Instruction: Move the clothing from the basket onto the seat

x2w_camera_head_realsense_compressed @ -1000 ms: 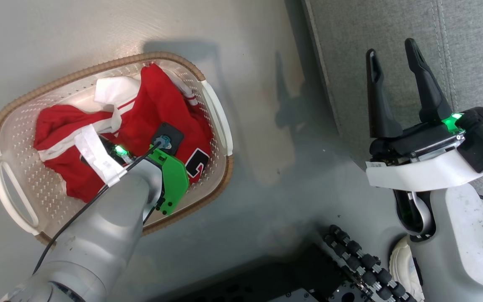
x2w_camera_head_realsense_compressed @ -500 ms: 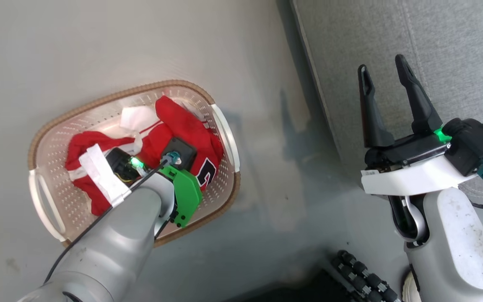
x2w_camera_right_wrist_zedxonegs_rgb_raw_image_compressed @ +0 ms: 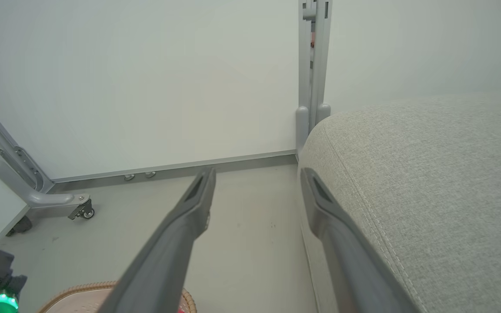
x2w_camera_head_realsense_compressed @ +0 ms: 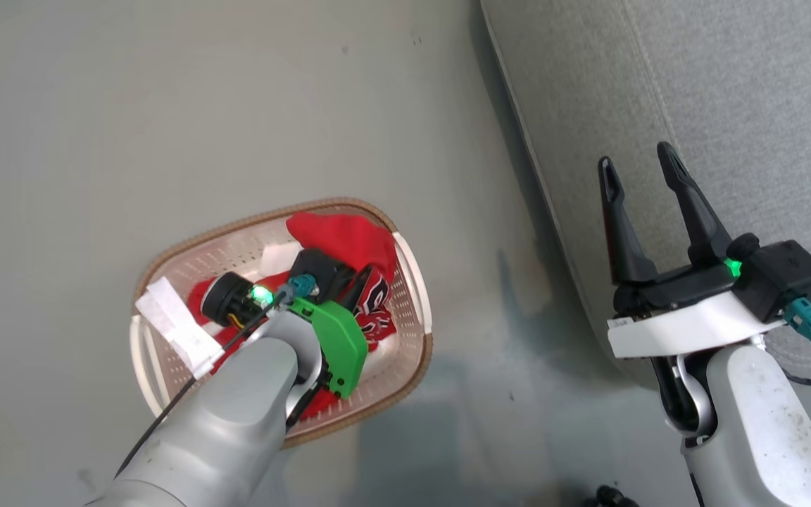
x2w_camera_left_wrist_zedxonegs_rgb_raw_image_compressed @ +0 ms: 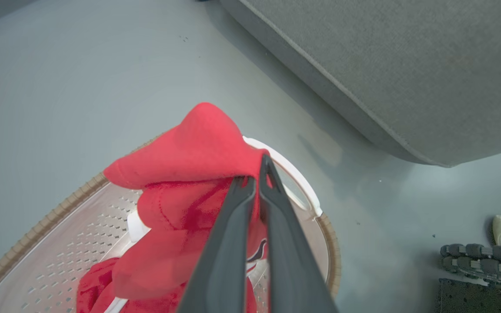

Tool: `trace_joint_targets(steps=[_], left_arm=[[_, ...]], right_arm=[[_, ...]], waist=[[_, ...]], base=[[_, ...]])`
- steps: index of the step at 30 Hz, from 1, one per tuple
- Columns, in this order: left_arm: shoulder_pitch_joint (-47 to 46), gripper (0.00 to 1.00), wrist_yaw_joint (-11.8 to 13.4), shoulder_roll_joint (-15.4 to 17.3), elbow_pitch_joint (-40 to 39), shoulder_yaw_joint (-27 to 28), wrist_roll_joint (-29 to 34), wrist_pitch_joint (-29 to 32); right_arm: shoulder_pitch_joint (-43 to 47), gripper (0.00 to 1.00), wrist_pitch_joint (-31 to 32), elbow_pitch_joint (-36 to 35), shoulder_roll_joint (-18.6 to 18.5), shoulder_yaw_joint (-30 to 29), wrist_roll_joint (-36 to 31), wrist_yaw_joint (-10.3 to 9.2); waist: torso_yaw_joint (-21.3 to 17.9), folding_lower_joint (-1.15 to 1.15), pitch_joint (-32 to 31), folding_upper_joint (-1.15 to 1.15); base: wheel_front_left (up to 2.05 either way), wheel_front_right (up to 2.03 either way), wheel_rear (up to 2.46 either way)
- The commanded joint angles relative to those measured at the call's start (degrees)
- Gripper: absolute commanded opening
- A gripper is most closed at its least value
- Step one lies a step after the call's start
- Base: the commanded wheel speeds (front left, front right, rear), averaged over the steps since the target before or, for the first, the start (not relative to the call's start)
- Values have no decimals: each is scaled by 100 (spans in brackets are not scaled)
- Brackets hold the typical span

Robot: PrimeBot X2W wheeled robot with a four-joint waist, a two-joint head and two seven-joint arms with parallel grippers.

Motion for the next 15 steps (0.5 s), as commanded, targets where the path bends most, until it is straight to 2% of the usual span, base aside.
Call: trace_joint_targets(steps=[1,15], left_arm=[[106,0,4,77,-163,129,-8,-30],[926,0,157,372,-1912,1522,831,-29]], right_arm=[[128,100,-16,32,-21,-36,-37,0],[617,100,-16,243,-21,-118,-107,0]], waist=[[288,0,-505,49],[644,0,-1545,49]], base=[[0,0,0],[0,0,0]])
